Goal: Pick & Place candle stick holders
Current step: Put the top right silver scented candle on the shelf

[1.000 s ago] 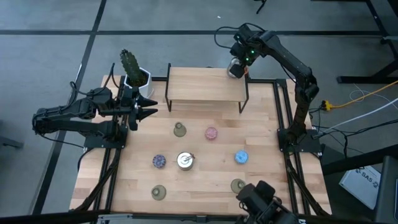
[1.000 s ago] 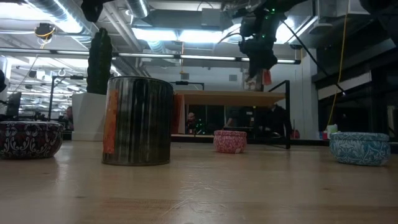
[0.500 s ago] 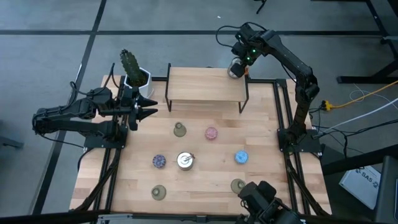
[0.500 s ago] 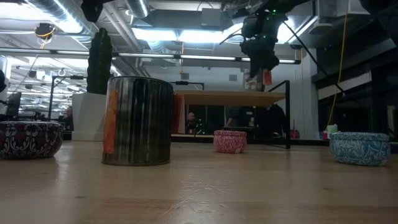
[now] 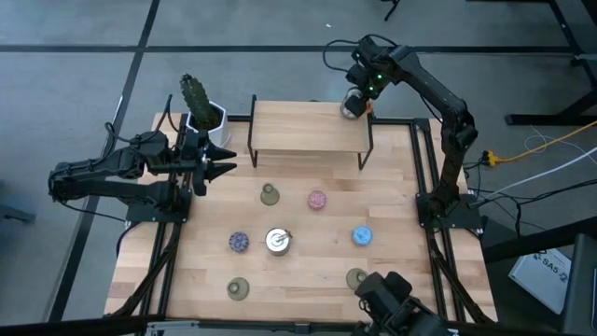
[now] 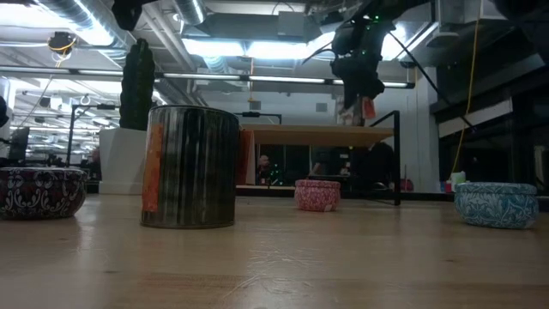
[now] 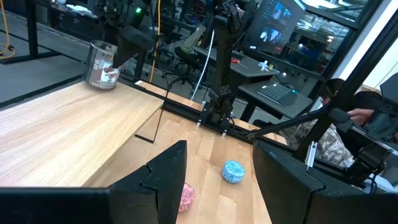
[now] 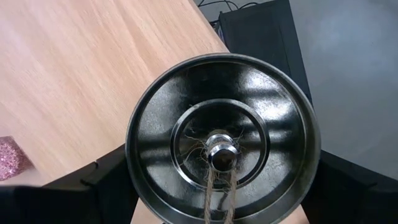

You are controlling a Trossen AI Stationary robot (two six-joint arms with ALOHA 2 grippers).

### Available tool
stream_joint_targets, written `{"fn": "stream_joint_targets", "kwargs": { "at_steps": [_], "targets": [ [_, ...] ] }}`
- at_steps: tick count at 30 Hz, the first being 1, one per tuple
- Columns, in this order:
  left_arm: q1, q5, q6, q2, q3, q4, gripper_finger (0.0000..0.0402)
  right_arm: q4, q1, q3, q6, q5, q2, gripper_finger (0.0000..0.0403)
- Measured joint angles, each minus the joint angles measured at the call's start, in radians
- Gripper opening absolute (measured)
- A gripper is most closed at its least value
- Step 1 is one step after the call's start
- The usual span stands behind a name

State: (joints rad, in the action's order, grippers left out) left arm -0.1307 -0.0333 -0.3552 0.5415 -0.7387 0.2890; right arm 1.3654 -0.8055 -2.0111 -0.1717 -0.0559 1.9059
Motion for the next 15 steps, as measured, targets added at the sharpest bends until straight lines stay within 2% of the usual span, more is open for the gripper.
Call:
{"fn": "stream_joint_targets", "kwargs": {
  "at_steps": [15],
  "targets": [
    [0.0, 0.0, 0.0, 0.0, 0.0, 0.0, 0.018, 0.0, 0.0, 0.0, 0.004, 0.028, 0.008, 0.0344]
  ]
}}
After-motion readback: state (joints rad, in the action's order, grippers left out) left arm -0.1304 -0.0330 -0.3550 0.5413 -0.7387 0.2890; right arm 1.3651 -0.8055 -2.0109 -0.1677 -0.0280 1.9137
